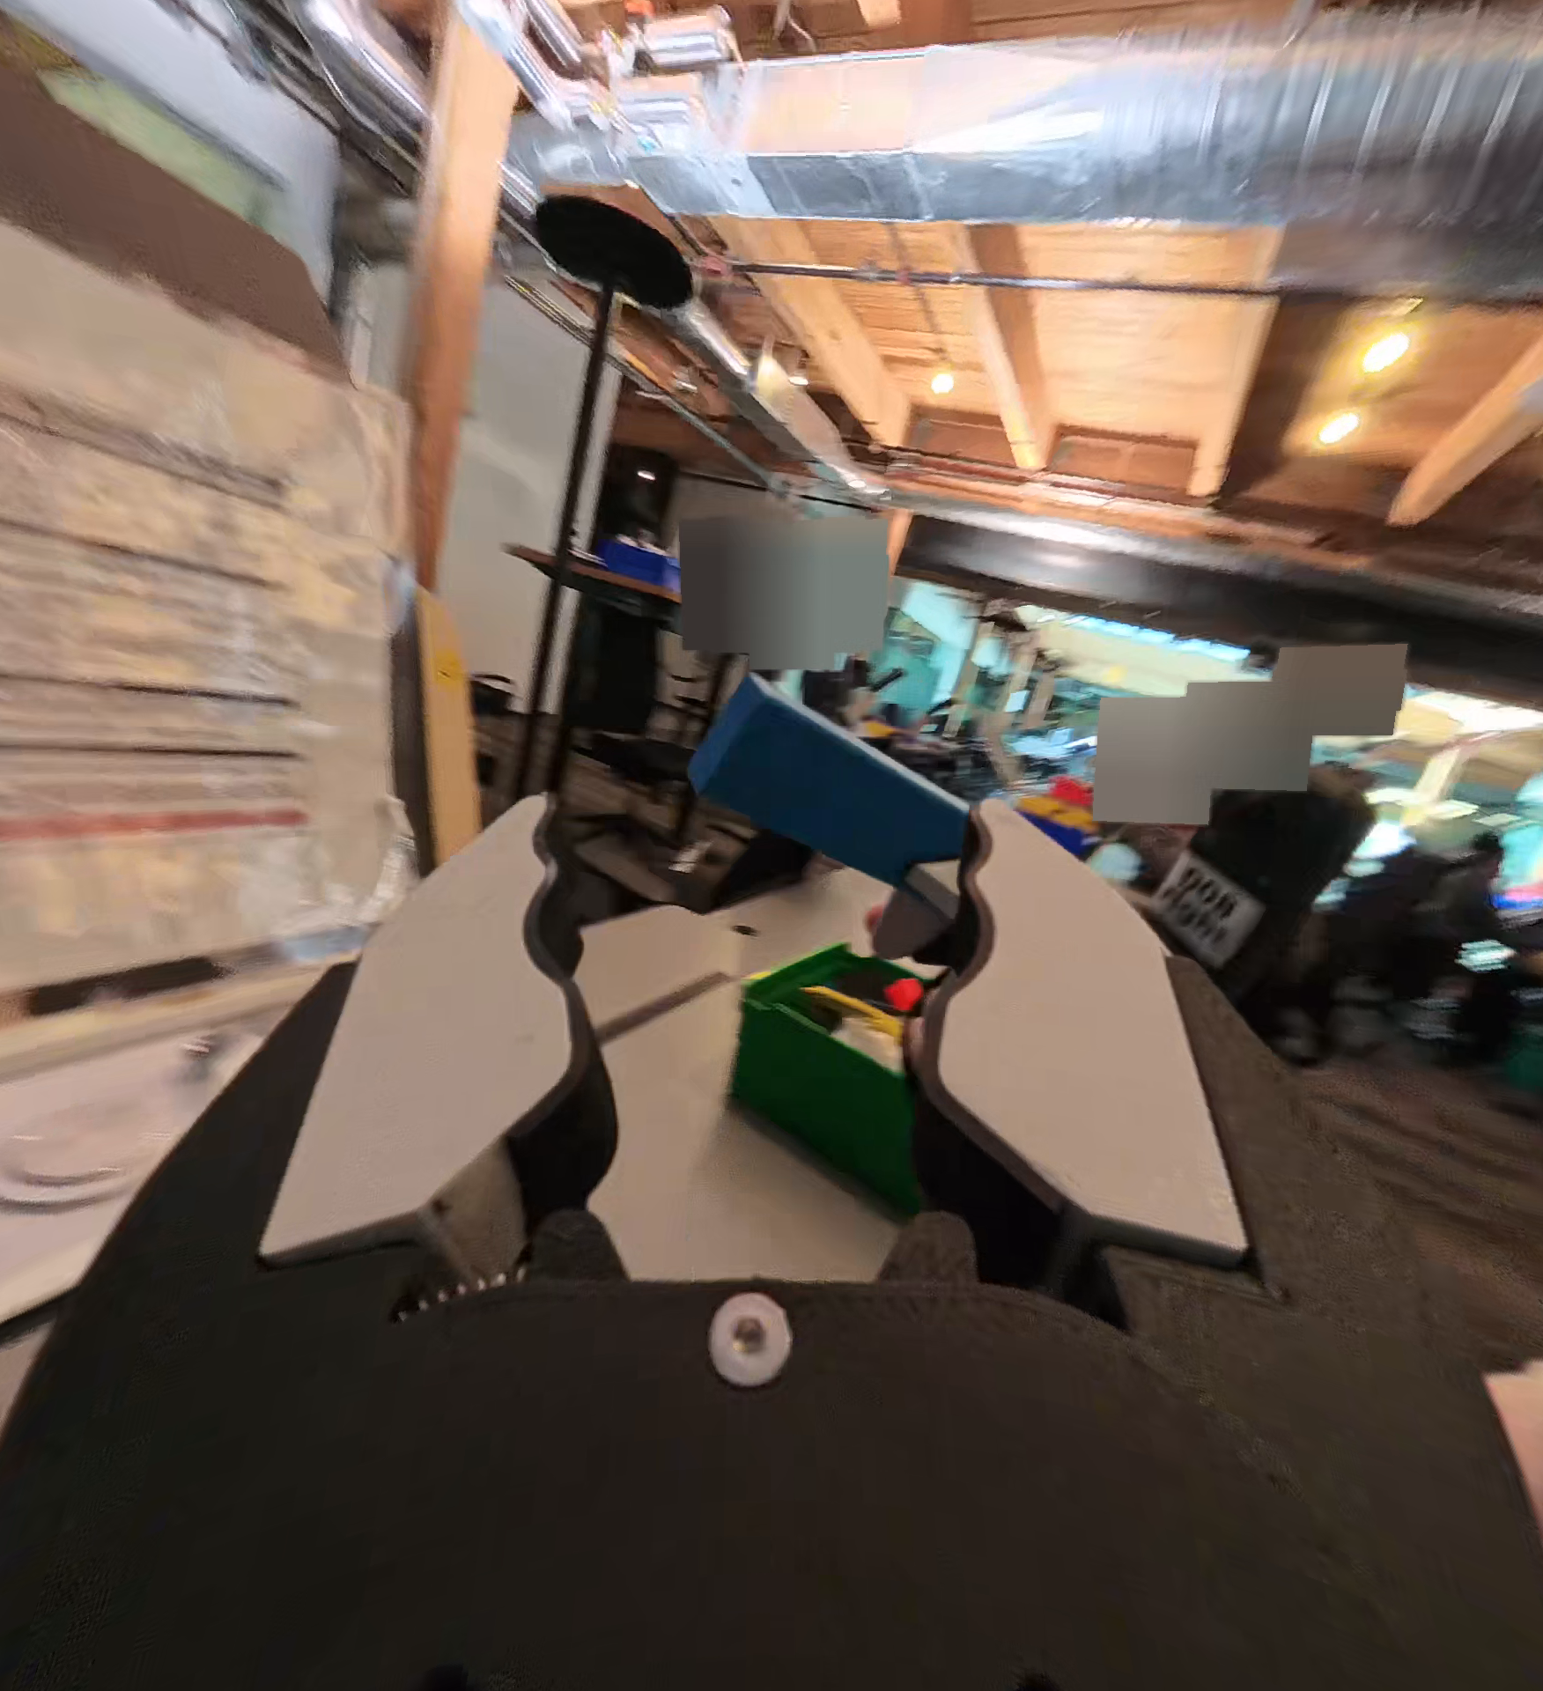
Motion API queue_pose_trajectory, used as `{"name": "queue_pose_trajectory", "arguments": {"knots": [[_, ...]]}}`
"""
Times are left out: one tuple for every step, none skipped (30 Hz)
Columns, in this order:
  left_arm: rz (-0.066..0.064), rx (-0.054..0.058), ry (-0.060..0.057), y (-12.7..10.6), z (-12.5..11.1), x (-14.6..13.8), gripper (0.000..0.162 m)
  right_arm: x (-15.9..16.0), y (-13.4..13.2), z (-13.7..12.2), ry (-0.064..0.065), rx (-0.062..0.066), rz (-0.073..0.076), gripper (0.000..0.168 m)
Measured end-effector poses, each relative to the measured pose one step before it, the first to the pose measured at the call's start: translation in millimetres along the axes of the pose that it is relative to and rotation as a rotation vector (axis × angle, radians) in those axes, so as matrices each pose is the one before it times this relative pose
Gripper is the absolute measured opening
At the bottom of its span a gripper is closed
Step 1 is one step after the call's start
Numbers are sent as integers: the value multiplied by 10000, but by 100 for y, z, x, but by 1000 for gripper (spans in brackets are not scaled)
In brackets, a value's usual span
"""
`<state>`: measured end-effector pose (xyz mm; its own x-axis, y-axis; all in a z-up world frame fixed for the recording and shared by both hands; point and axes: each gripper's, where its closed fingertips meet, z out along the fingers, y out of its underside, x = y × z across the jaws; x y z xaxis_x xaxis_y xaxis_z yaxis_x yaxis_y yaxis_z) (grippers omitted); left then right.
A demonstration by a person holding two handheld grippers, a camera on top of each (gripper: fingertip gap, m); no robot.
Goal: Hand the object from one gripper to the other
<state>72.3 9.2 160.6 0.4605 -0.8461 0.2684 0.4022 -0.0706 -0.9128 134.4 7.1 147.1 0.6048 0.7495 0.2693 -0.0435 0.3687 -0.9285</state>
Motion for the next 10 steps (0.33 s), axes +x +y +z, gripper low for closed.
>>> {"name": "queue_pose_trajectory", "arguments": {"knots": [[910, -36, -507, -158, -141, -104, 82, 538, 488, 41, 78, -297, 510, 17], [819, -159, -471, 19, -26, -60, 85, 294, 541, 123, -42, -308, 410, 17], [773, -217, -416, 155, 31, -30, 88, -94, 530, 177, -322, -278, 521, 18], [750, -223, -359, 235, 80, -12, 91, -396, 387, 179, -588, -170, 778, 18], [726, -261, -271, 340, 105, 62, 95, -564, 217, 138, -806, -68, 1085, 18], [541, -306, -91, 403, 103, 226, 101, -539, 59, 48, -880, -8, 1287, 18], [329, -286, 206, 357, 41, 519, 104, -438, -29, -63, -855, 14, 1292, 18], [282, -277, 493, 308, -63, 800, 103, -433, -58, -178, -850, -27, 1131, 18], [303, -218, 489, 232, -167, 775, 103, -328, -165, -305, -733, 7, 946, 17], [384, -99, 202, 68, -246, 344, 100, -218, -180, -378, -571, 17, 786, 17]]}}
